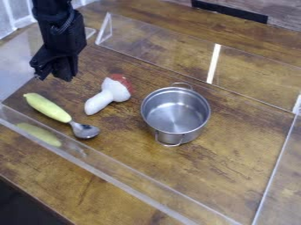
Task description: Move the green spoon to the right
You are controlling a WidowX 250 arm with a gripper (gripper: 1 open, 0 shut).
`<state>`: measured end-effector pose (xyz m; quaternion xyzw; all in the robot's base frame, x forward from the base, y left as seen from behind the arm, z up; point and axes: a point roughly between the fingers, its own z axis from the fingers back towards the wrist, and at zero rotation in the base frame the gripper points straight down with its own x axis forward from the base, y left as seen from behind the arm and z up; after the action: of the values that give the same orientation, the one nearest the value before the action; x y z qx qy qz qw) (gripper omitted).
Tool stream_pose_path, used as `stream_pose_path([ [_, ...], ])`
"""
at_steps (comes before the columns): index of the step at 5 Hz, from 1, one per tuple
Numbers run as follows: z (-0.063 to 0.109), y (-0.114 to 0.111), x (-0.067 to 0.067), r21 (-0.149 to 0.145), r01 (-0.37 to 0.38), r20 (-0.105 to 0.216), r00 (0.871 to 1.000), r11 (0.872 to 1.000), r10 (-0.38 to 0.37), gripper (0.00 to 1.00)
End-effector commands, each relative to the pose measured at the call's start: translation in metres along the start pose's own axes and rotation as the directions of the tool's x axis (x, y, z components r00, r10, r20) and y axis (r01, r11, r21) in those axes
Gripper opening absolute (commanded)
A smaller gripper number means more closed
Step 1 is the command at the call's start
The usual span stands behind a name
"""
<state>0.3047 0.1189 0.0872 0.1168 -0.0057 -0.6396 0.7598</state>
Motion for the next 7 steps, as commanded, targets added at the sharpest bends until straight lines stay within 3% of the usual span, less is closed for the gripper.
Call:
stream_pose_path([
  [1, -0.011, -0.006, -0.001, 0.032, 0.049, 0.012, 0.999, 0.998, -0.050, 1.00],
  [2, -0.035, -0.016, 0.000, 0.034, 0.094, 0.011, 0.996, 0.995, -0.094, 1.00],
  [3, -0.043, -0.017, 0.001, 0.022, 0.144, 0.016, 0.989, 0.989, -0.144, 1.00],
  [4, -0.046, -0.014, 0.008, 0.004, 0.148, 0.015, 0.989, 0.989, -0.148, 1.00],
  [5, -0.042, -0.008, 0.012, -0.002, 0.148, 0.014, 0.989, 0.989, -0.148, 0.00],
  [6, -0.034, -0.014, 0.018, 0.001, 0.154, 0.012, 0.988, 0.988, -0.154, 0.00],
  [7, -0.010, -0.015, 0.025, 0.018, 0.139, -0.006, 0.990, 0.990, -0.138, 0.00],
])
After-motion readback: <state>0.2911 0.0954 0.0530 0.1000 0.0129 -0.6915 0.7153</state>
